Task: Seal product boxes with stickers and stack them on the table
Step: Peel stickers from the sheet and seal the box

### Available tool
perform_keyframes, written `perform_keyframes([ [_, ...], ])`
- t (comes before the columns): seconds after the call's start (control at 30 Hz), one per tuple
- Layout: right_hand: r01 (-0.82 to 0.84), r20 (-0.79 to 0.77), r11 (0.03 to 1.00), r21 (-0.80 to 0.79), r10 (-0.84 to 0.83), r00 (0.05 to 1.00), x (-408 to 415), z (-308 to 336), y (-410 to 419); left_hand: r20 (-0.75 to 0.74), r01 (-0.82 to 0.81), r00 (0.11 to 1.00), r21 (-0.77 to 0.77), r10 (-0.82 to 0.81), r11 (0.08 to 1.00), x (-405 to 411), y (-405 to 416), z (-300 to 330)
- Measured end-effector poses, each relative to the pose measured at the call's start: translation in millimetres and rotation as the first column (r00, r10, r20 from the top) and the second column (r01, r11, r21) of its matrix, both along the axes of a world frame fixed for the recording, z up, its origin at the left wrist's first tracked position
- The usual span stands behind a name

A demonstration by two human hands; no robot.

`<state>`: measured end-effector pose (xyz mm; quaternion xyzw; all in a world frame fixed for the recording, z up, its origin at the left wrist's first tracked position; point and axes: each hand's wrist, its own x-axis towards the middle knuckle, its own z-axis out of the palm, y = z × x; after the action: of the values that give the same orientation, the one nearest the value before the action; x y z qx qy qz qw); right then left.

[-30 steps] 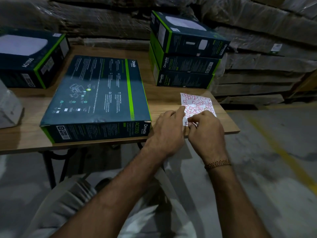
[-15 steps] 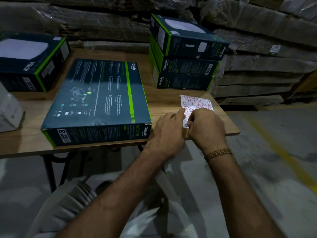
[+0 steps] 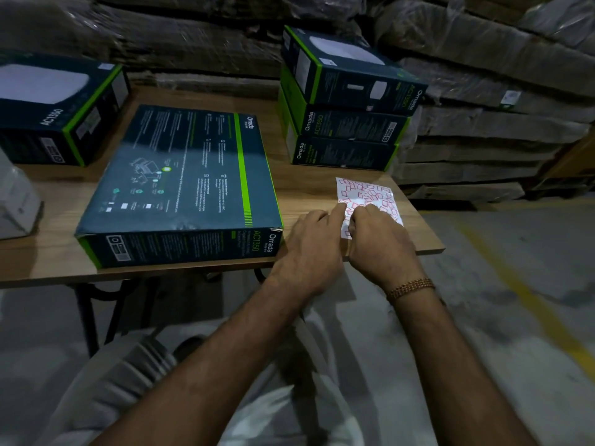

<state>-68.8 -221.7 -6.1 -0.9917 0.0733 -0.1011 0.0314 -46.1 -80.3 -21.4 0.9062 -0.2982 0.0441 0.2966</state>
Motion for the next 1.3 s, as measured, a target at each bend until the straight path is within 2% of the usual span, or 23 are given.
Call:
perform_keyframes([
  [0.53, -0.048, 0.057, 0.998, 0.037, 0.046, 0.997, -4, -8, -2, 0.006, -0.014, 1.0, 0.003, 0.014, 1.0, 0, -1, -2],
  [0.77, -0.039, 0.19, 0.951, 0.306, -0.021, 0.982, -10, -8, -9, 0.006, -0.034, 0.999, 0.004, 0.034, 0.999, -1, -1, -1],
  [0.9, -0.043, 0.214, 0.929, 0.367, -0.039, 0.976, -14, -6, -10, 0.065, -0.017, 0.998, 0.033, 0.015, 0.999, -3, 0, 1],
  [1.3, 0.051, 0.213, 0.99, 0.134, -0.079, 0.974, -11, 8, 1, 0.025, -0.005, 1.0, 0.064, 0.004, 0.998, 1, -1, 1],
])
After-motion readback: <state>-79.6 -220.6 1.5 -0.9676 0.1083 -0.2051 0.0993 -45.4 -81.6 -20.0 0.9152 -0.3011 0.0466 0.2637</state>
